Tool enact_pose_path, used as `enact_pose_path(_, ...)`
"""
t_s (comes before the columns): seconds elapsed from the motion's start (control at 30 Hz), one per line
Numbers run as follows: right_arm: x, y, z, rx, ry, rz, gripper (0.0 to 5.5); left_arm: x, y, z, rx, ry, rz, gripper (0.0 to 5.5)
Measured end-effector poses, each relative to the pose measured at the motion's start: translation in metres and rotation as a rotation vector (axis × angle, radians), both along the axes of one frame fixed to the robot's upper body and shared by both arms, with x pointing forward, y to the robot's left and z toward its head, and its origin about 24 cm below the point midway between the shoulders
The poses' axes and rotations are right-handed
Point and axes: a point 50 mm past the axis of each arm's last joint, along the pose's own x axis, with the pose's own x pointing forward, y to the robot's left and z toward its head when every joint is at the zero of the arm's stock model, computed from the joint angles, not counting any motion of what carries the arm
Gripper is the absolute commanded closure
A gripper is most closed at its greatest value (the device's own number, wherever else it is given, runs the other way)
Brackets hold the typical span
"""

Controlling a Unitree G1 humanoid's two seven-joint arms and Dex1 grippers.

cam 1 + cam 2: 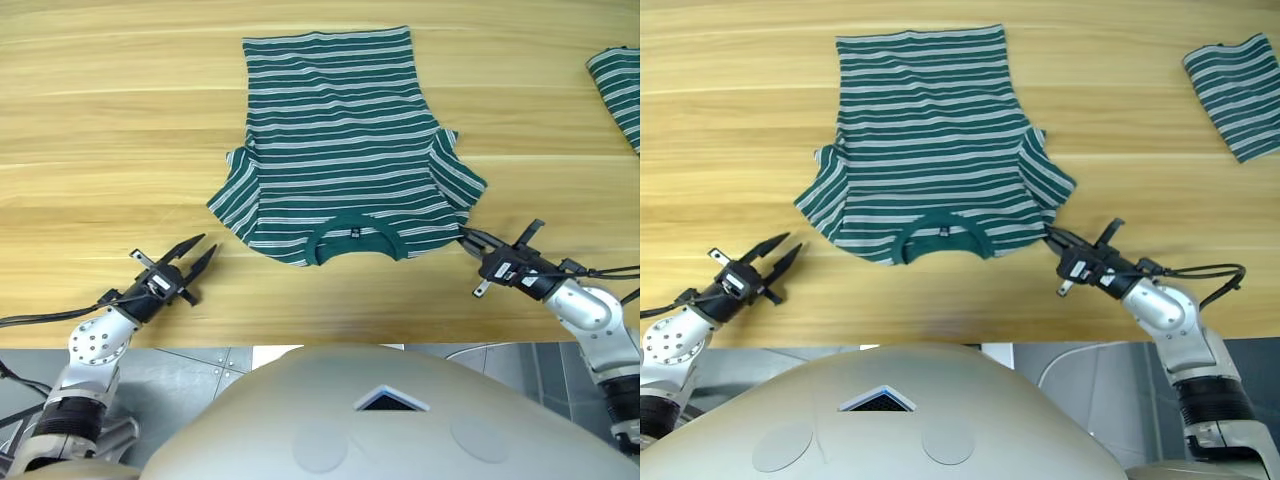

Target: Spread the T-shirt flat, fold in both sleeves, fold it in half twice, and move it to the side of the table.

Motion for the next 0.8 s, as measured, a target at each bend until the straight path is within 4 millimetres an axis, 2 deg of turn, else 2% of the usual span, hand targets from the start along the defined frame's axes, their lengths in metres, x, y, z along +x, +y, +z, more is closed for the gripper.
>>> enact_pose_path(0.13,-0.006,0.004,0.005,0.023,-0.006,0.000,4.13,0.001,0.007,-0.002,-0.006,-0.005,0.079,3.22)
enact_pose_path(0.23,-0.007,-0.010,0.003,-0.098,-0.013,-0.062,4.13,0.011,0.018,0.017,-0.126,-0.120,0.190,2.78)
enact_pose_path(0.3,-0.007,-0.024,0.000,-0.182,-0.009,-0.115,4.13,0.023,0.012,0.034,-0.208,-0.220,0.173,2.53)
enact_pose_path(0.4,-0.008,-0.028,0.006,-0.201,-0.034,-0.127,4.13,0.034,0.000,0.048,-0.242,-0.294,0.130,2.37)
enact_pose_path(0.47,-0.002,-0.020,0.028,-0.108,-0.130,-0.111,4.13,0.049,-0.015,0.059,-0.207,-0.372,0.089,2.37)
enact_pose_path(0.53,0.002,-0.014,0.039,-0.042,-0.181,-0.089,4.13,0.065,-0.027,0.065,-0.122,-0.429,0.058,2.37)
enact_pose_path(0.67,0.014,-0.004,0.041,0.018,-0.221,-0.070,4.13,0.091,-0.059,0.053,0.103,-0.452,-0.066,2.37)
enact_pose_path(0.8,0.046,0.012,0.040,0.046,-0.322,-0.075,4.13,0.096,-0.094,0.009,0.371,-0.354,-0.321,2.37)
